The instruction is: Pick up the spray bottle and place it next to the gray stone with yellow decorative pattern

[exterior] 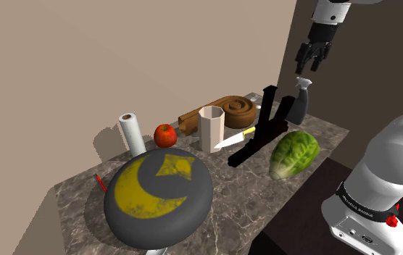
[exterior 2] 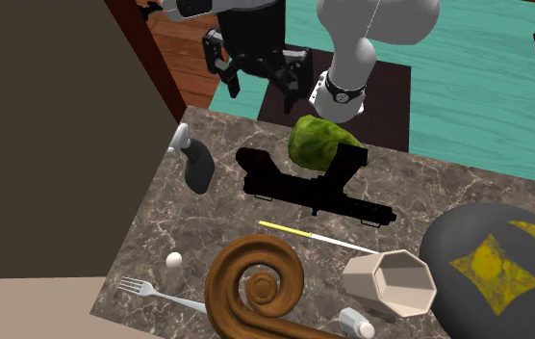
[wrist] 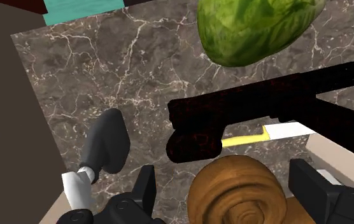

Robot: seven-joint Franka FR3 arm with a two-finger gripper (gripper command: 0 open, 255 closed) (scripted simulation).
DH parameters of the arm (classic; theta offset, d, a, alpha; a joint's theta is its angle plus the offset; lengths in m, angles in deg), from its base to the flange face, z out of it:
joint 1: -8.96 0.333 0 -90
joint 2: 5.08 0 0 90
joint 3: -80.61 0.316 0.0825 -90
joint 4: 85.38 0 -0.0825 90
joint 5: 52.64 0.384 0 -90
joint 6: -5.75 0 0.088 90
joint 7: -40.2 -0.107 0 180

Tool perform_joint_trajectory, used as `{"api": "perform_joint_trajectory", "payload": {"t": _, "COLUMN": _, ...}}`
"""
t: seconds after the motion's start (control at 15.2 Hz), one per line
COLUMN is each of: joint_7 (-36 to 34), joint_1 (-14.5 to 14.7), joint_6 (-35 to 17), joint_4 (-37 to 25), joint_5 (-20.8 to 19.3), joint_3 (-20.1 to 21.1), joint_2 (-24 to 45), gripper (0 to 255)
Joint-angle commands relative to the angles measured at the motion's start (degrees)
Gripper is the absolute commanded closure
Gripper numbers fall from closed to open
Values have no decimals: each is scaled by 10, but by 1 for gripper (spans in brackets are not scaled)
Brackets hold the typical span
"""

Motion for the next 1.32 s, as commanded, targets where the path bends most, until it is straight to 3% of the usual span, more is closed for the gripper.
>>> {"api": "perform_joint_trajectory", "payload": {"t": 0.0, "joint_7": 20, "joint_1": -6, "joint_6": -24, "joint_4": -2, "joint_5": -8, "joint_3": -23, "joint_2": 24, "gripper": 0}}
{"api": "perform_joint_trajectory", "payload": {"t": 0.4, "joint_7": 84, "joint_1": -14, "joint_6": -91, "joint_4": -30, "joint_5": -14, "joint_3": -94, "joint_2": 112, "gripper": 0}}
{"api": "perform_joint_trajectory", "payload": {"t": 0.73, "joint_7": 148, "joint_1": -13, "joint_6": -140, "joint_4": -70, "joint_5": 9, "joint_3": -155, "joint_2": 201, "gripper": 0}}
{"api": "perform_joint_trajectory", "payload": {"t": 1.25, "joint_7": 158, "joint_1": -9, "joint_6": -201, "joint_4": -32, "joint_5": 21, "joint_3": -165, "joint_2": 228, "gripper": 0}}
